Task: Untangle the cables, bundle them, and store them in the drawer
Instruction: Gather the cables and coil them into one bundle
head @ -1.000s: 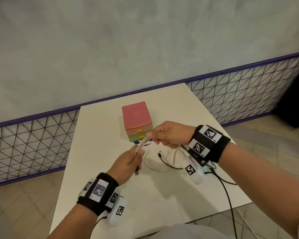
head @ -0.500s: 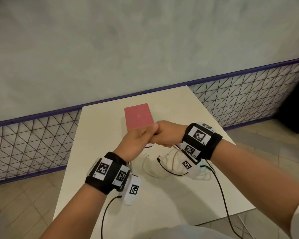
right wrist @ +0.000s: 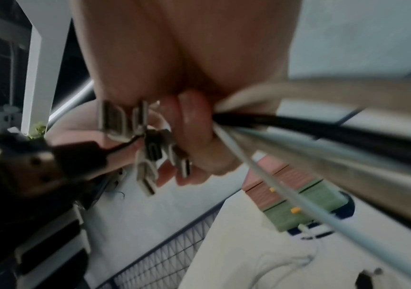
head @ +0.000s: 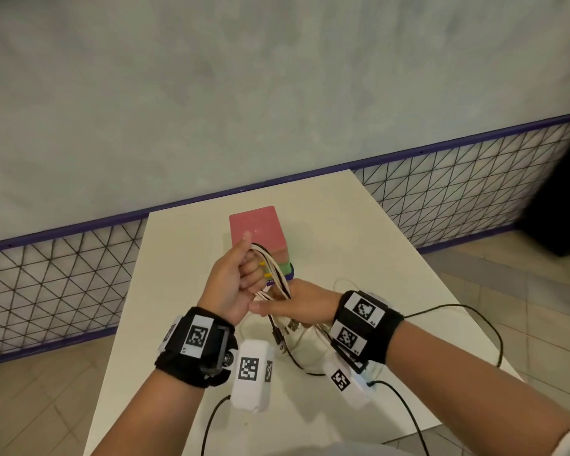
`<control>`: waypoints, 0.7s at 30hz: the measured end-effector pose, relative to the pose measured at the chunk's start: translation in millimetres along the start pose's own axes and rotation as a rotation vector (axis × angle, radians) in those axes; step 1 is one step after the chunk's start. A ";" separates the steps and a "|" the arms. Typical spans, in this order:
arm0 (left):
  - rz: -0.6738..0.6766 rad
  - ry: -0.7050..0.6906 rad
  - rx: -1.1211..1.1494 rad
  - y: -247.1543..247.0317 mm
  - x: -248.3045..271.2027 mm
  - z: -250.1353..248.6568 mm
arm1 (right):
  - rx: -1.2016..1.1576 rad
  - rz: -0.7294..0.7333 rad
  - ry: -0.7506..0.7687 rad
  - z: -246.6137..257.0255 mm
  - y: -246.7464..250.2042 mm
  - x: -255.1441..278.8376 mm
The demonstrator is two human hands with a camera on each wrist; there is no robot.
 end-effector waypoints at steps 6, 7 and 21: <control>0.041 -0.016 0.093 -12.3 -1.1 -11.8 | -0.244 0.018 -0.038 -6.9 -17.9 -2.7; 0.028 -0.019 0.082 -13.0 -1.2 -12.2 | -0.340 -0.008 -0.058 -10.4 -20.9 -2.8; 0.117 0.069 -0.598 -10.6 10.7 36.5 | -0.512 -0.071 -0.102 -11.4 -10.7 2.6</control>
Point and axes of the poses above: each hand's wrist, its own x-axis away from the middle knuckle, its own y-axis out of the back of the hand, z = x × y, the point moved 7 cm from there along -x, towards the middle knuckle, and after that the axes turned 9 degrees about y, right-handed, at the moved point
